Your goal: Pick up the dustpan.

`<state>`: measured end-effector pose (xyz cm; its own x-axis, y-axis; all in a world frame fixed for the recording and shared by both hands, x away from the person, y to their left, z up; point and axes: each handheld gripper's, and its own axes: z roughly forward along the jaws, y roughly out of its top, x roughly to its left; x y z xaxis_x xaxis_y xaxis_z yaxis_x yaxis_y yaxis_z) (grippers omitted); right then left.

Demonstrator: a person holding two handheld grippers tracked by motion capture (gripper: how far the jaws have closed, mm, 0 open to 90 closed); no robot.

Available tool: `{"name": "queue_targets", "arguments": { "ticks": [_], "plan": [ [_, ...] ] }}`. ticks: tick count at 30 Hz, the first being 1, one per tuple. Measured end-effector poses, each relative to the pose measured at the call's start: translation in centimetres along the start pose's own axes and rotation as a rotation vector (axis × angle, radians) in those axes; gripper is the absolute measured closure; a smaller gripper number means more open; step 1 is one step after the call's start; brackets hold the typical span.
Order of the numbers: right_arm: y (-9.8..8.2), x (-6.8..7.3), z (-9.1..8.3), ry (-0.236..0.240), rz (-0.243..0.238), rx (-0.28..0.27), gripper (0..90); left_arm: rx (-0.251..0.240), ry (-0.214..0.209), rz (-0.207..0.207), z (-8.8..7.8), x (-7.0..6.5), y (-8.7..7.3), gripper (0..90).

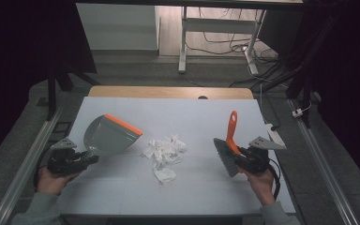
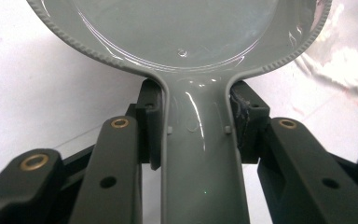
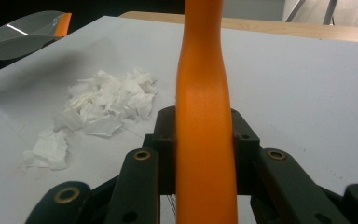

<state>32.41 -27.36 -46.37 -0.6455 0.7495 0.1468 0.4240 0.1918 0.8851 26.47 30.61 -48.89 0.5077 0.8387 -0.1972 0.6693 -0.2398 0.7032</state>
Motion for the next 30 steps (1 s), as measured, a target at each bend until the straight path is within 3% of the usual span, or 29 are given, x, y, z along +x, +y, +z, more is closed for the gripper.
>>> {"name": "queue_targets", "arguments": {
  "ticks": [14,15,21,30],
  "plan": [
    [-0.1,0.0,0.0,0.0,0.004,0.001,70.1,0.035,-0.067,0.111,-0.8,-0.7,-0.6,62.0],
    [-0.1,0.0,0.0,0.0,0.004,0.001,70.1,0.036,-0.094,0.12,-1.0,-0.8,-0.8,62.0],
    [0.0,0.1,0.0,0.0,0.001,0.001,70.2,0.045,-0.163,0.166,-1.3,-0.9,-1.4,62.0],
    [0.0,0.4,0.2,0.022,-0.019,-0.004,70.1,0.066,-0.2,0.187,-1.2,-1.3,-2.0,62.0]
  ]
}}
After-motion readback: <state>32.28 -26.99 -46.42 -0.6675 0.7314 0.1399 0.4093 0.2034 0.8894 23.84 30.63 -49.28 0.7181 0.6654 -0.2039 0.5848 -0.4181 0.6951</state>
